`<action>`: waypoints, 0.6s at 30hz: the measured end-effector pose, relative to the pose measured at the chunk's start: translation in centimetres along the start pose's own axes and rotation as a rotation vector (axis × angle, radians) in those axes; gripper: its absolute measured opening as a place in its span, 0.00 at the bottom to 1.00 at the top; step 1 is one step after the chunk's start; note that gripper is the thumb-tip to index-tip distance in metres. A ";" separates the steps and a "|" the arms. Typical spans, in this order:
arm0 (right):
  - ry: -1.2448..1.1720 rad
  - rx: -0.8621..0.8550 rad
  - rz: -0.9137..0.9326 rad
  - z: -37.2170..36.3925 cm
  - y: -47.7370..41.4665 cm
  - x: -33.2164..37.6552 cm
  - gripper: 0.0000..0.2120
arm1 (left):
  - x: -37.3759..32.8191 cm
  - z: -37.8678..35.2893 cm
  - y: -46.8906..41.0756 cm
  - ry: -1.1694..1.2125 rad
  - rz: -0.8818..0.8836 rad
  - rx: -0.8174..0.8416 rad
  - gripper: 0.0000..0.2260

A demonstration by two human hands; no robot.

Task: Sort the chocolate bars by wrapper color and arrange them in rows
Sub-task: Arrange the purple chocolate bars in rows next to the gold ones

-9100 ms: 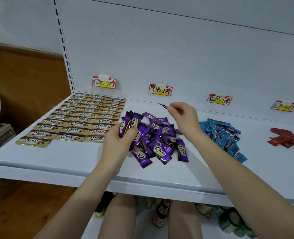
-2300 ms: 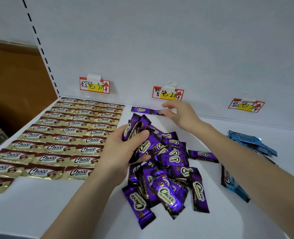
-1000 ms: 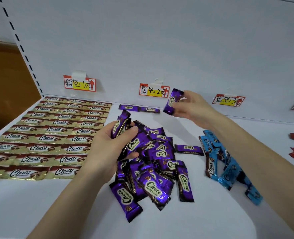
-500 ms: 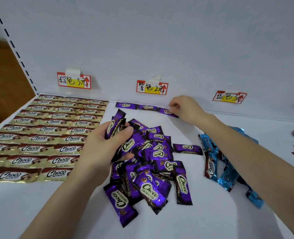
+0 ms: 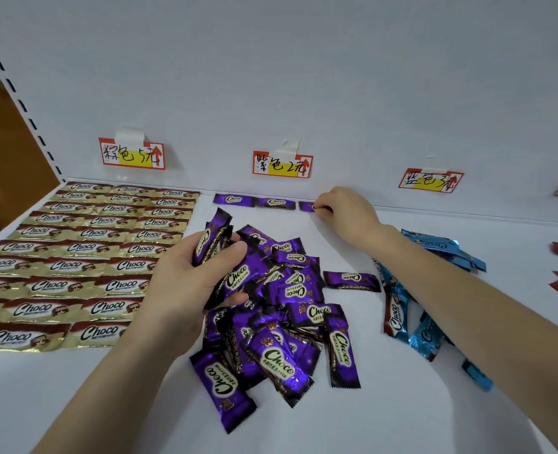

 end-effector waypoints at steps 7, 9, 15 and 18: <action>-0.031 -0.016 0.027 -0.3 0.3 0.3 0.13 | 0.0 0.0 0.0 -0.003 -0.009 0.004 0.02; -0.034 -0.013 0.020 -0.4 0.2 0.2 0.13 | 0.1 0.0 0.0 -0.004 -0.010 0.005 0.02; -0.002 0.032 -0.003 -0.1 0.4 0.5 0.14 | 0.2 0.0 -0.1 0.003 -0.005 0.011 0.02; -0.083 0.016 -0.038 1.8 0.8 1.7 0.14 | -0.2 -0.3 0.2 0.023 -0.003 0.030 0.01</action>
Point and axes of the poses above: each hand's wrist, its own y-axis away from the middle knuckle, its own z-axis out of the back of the hand, x = y × z, the point moved 5 cm from there along -y, towards the middle knuckle
